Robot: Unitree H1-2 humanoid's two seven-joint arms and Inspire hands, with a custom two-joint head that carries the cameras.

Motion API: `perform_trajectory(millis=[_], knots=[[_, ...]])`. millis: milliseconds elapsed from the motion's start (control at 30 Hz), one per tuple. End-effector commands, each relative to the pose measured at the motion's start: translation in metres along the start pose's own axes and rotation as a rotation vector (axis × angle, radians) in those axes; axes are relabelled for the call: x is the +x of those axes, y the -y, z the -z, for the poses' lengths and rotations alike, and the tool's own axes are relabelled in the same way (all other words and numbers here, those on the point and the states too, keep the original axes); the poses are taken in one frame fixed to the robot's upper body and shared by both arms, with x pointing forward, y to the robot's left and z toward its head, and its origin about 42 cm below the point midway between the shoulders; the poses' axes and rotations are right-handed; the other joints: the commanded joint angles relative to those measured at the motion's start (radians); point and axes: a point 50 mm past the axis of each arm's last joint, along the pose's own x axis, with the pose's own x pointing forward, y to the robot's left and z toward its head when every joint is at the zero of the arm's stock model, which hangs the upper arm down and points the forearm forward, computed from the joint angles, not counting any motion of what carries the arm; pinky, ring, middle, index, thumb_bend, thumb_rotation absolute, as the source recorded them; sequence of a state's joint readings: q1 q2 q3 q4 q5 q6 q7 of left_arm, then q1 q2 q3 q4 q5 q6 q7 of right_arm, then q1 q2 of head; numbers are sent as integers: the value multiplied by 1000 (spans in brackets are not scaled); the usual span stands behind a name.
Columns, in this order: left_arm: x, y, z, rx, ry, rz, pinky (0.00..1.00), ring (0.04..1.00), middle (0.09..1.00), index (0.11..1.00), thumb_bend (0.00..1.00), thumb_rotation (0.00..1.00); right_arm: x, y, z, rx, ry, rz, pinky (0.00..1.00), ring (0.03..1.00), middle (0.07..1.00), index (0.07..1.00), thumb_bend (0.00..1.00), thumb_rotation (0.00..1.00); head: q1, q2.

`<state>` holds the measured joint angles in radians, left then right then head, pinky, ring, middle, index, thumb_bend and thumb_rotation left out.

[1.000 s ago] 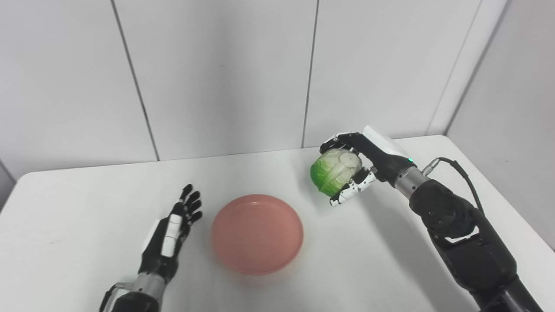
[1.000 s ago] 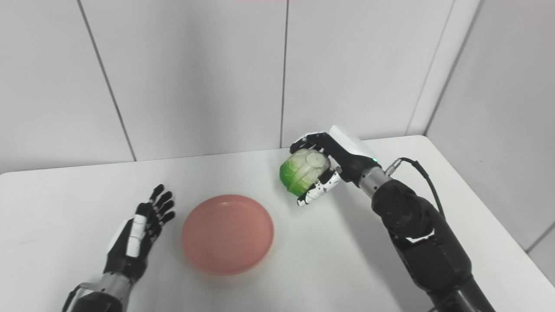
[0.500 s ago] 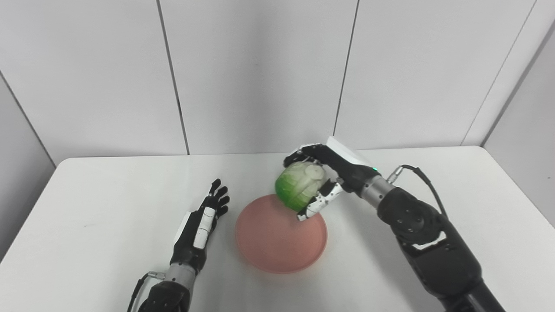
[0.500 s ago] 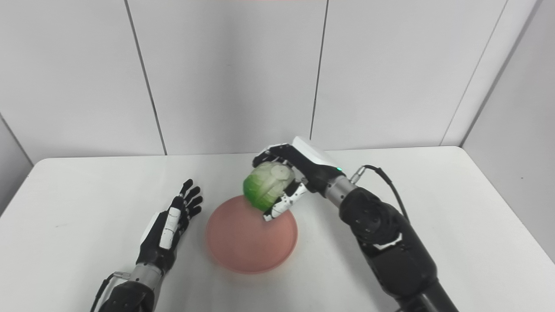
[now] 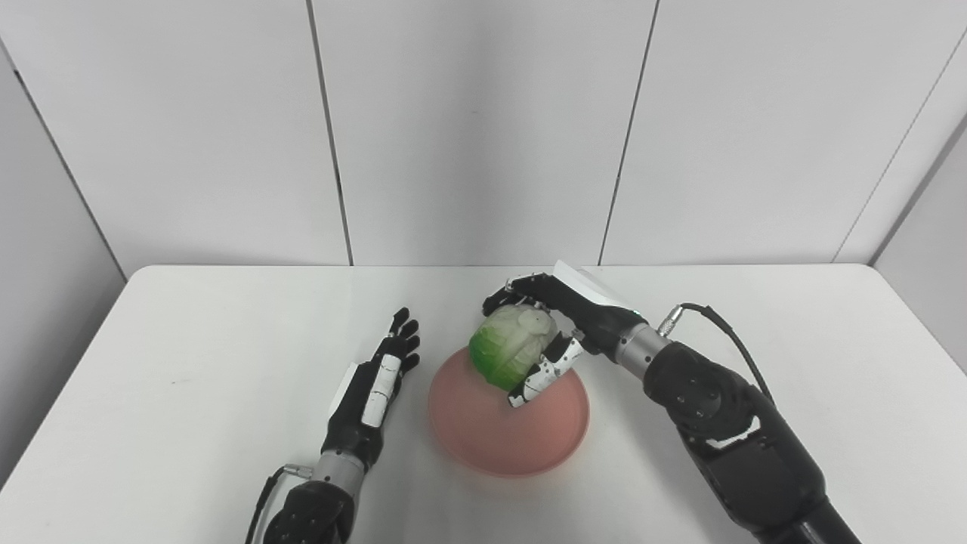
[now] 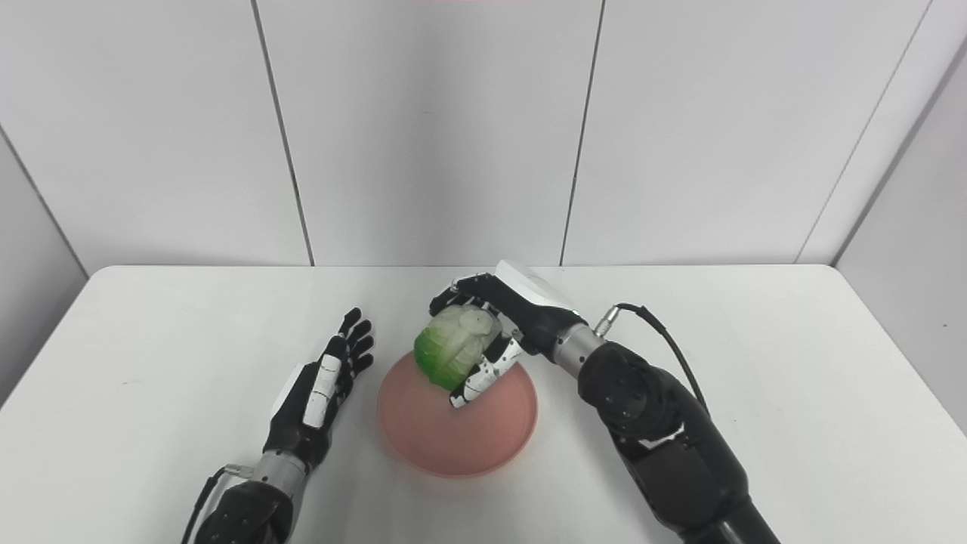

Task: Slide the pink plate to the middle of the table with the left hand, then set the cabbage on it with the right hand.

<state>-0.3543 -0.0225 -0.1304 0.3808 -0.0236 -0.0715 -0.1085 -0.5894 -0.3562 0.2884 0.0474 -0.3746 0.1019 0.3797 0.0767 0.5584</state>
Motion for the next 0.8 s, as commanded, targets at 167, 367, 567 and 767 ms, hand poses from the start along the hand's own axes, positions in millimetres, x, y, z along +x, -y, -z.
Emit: perform_trajectory(millis=[167, 367, 567, 767], knots=[[-3, 16, 17, -10, -120, 45, 964, 972, 984, 987, 821, 1000, 4, 11, -15, -93, 72, 22, 430, 465, 474, 497, 526, 0, 1, 9], [-4, 16, 15, -5, -117, 47, 962, 967, 979, 982, 812, 1000, 4, -3, -7, -107, 48, -23, 451, 476, 482, 491, 526, 0, 6, 18], [-3, 16, 15, -11, -108, 52, 964, 972, 984, 984, 813, 1000, 6, -15, 2, -106, 29, -51, 473, 487, 486, 488, 526, 0, 4, 21], [-2, 17, 15, -22, -106, 54, 968, 977, 989, 993, 827, 1000, 9, -26, 8, -159, -9, -54, 472, 482, 489, 485, 528, 0, 4, 22]])
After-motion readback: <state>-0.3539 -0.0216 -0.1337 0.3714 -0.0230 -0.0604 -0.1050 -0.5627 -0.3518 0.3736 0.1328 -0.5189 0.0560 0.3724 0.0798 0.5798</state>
